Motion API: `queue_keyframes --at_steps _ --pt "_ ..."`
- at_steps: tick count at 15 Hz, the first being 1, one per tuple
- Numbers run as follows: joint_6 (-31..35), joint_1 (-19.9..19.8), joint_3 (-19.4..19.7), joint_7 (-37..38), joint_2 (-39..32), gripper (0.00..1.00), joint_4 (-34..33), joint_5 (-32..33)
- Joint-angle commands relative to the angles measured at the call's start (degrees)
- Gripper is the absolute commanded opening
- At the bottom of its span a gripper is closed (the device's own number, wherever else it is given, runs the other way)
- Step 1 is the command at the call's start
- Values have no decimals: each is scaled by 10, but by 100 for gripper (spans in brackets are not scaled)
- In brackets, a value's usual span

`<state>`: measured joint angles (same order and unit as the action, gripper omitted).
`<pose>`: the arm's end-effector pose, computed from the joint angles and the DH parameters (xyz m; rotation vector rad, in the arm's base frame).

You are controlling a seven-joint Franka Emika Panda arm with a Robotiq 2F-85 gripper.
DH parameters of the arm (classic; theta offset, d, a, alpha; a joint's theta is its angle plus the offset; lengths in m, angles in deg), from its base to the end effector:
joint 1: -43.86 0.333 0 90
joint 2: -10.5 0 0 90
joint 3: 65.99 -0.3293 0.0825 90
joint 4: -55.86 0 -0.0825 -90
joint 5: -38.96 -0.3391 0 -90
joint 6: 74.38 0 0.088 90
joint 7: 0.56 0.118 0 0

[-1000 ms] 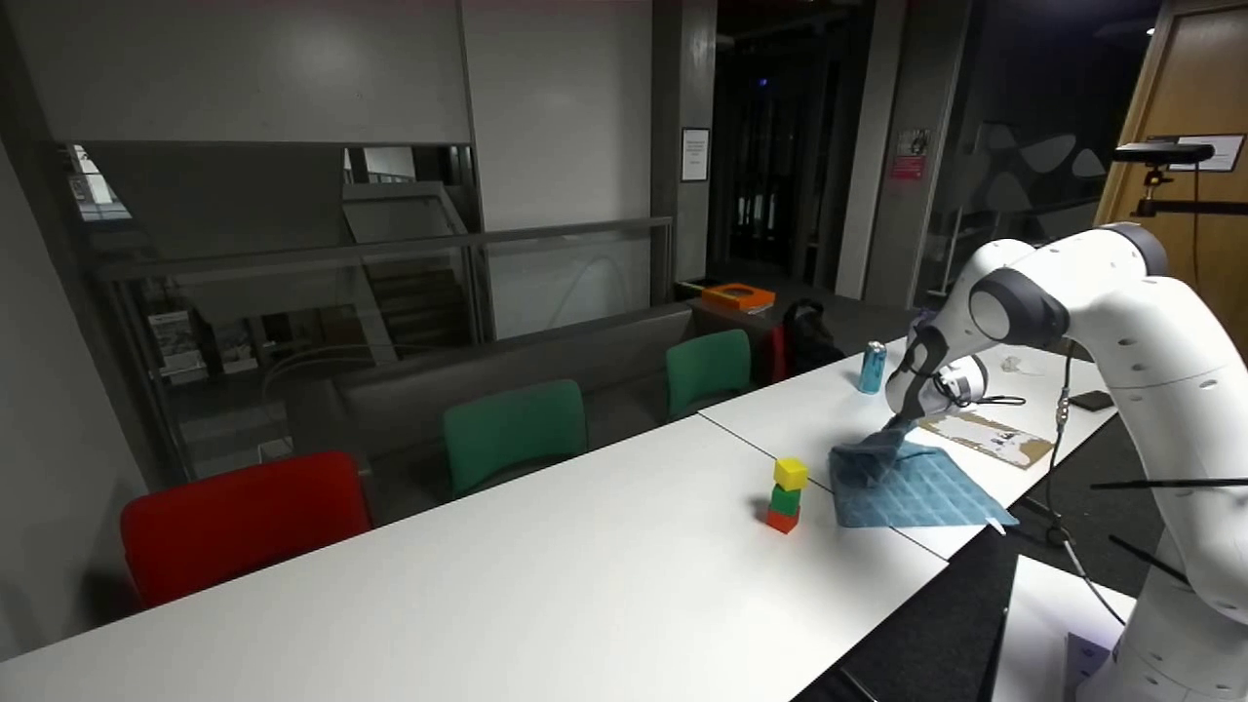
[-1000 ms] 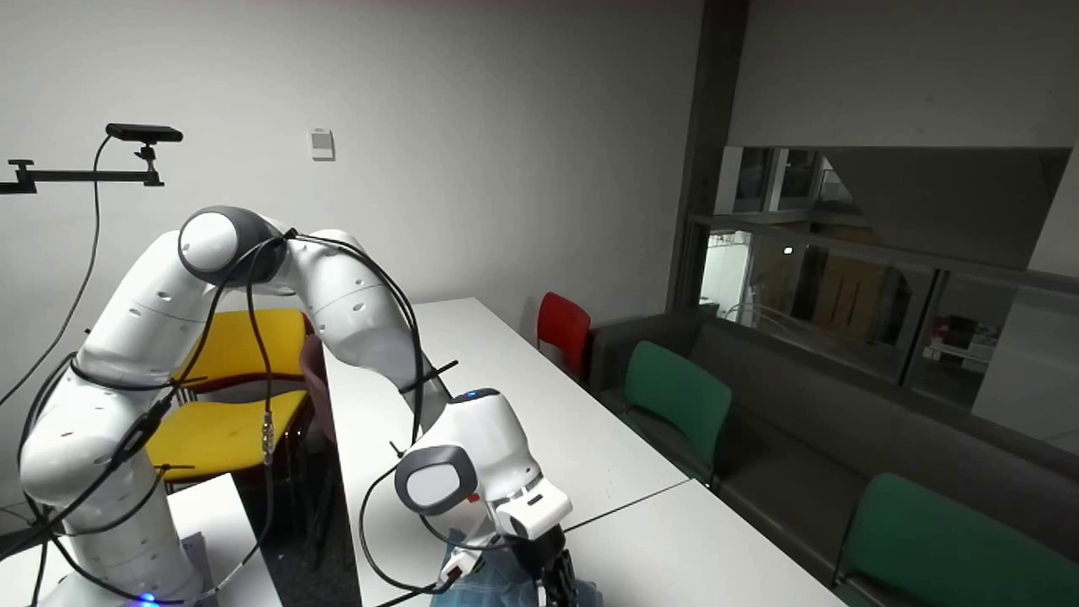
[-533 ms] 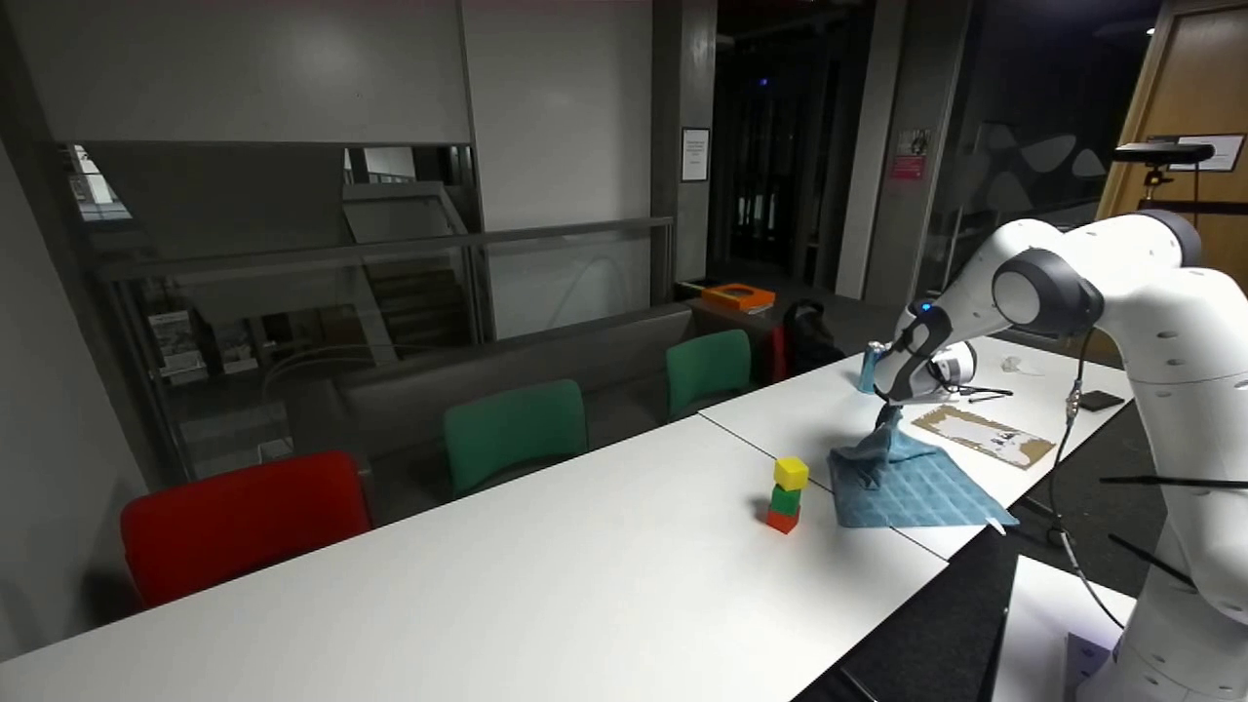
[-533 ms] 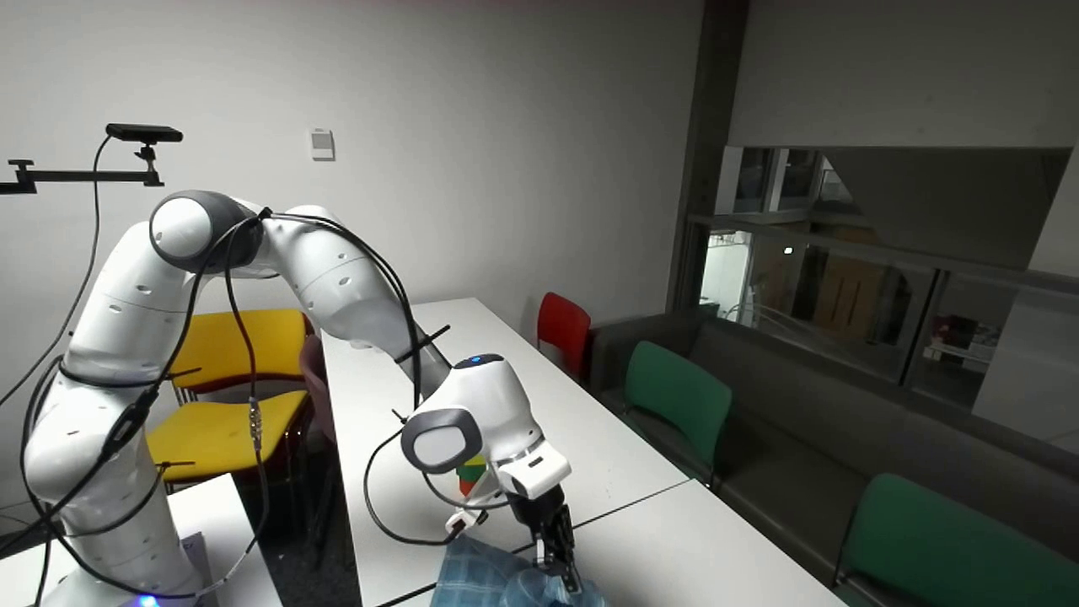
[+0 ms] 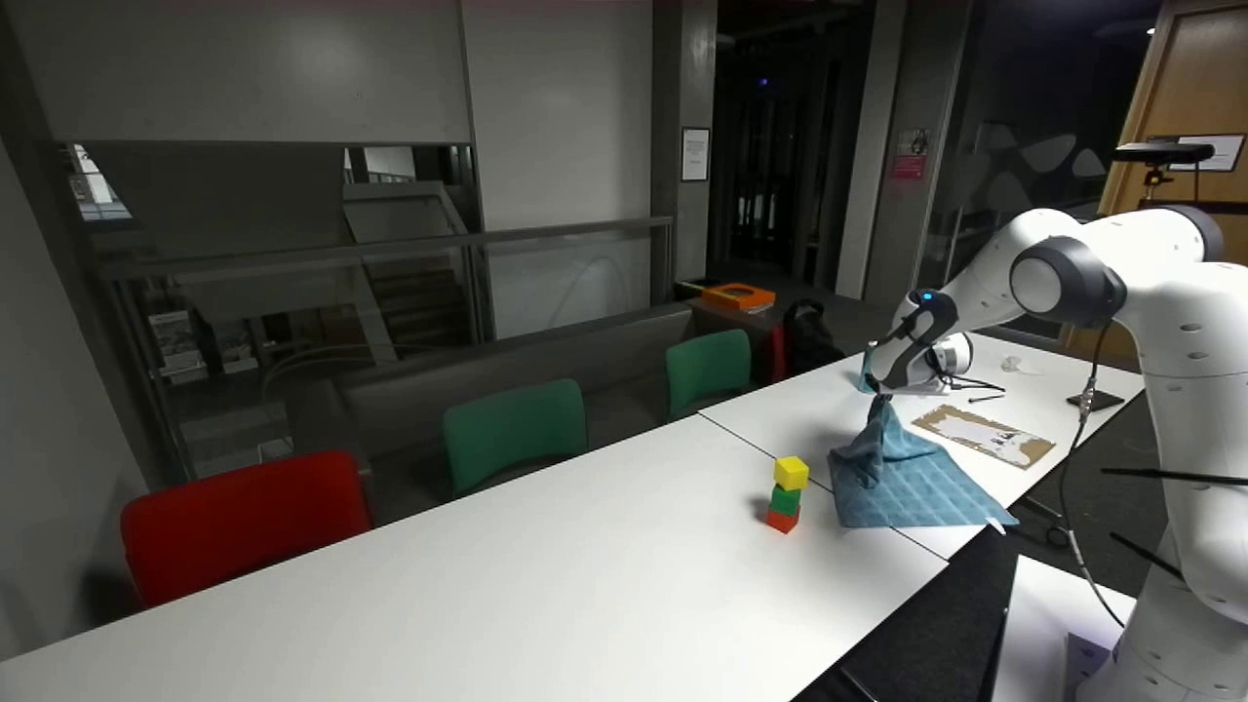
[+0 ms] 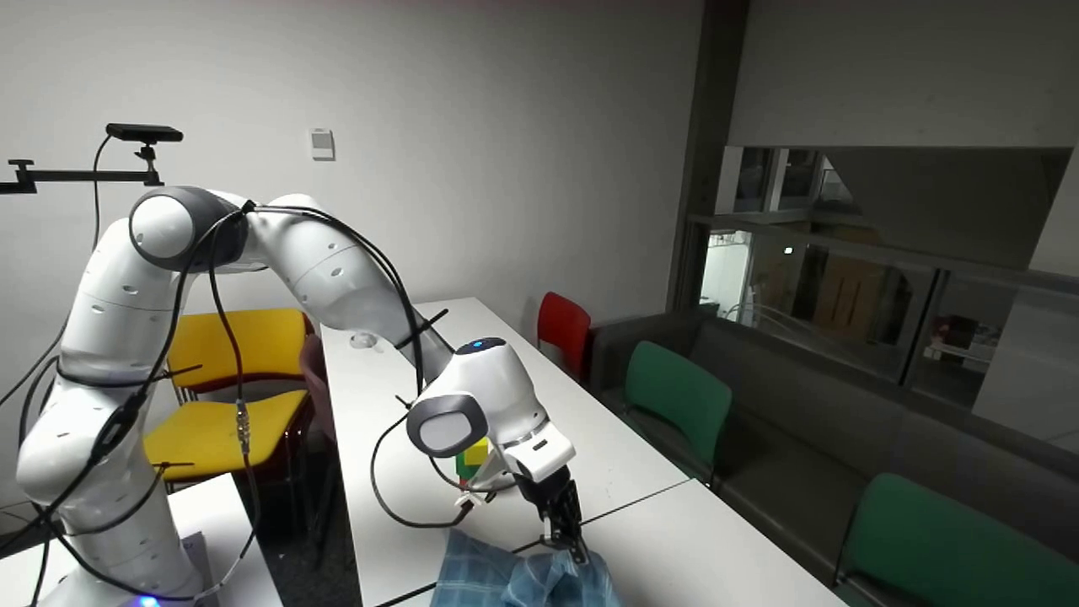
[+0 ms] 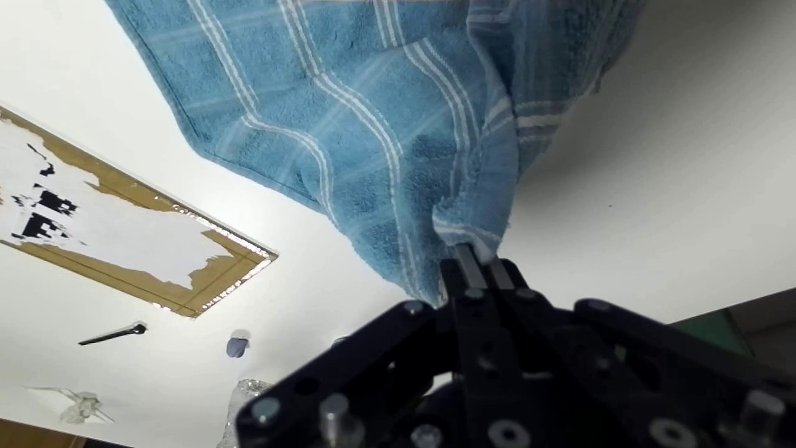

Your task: Unfold the cloth

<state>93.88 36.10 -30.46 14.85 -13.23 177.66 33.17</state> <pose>0.4465 -0.3945 0.3368 2.4352 -1.3637 0.6019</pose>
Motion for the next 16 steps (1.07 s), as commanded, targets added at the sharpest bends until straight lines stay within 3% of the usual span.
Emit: queue_keyframes --at_steps 1,11,16 --pt "-13 -75 -69 -30 13 0 -31 -18" --pt "-16 -332 -341 -312 -24 0 -119 -180" --pt "-19 -389 -383 -372 -75 0 -157 -181"
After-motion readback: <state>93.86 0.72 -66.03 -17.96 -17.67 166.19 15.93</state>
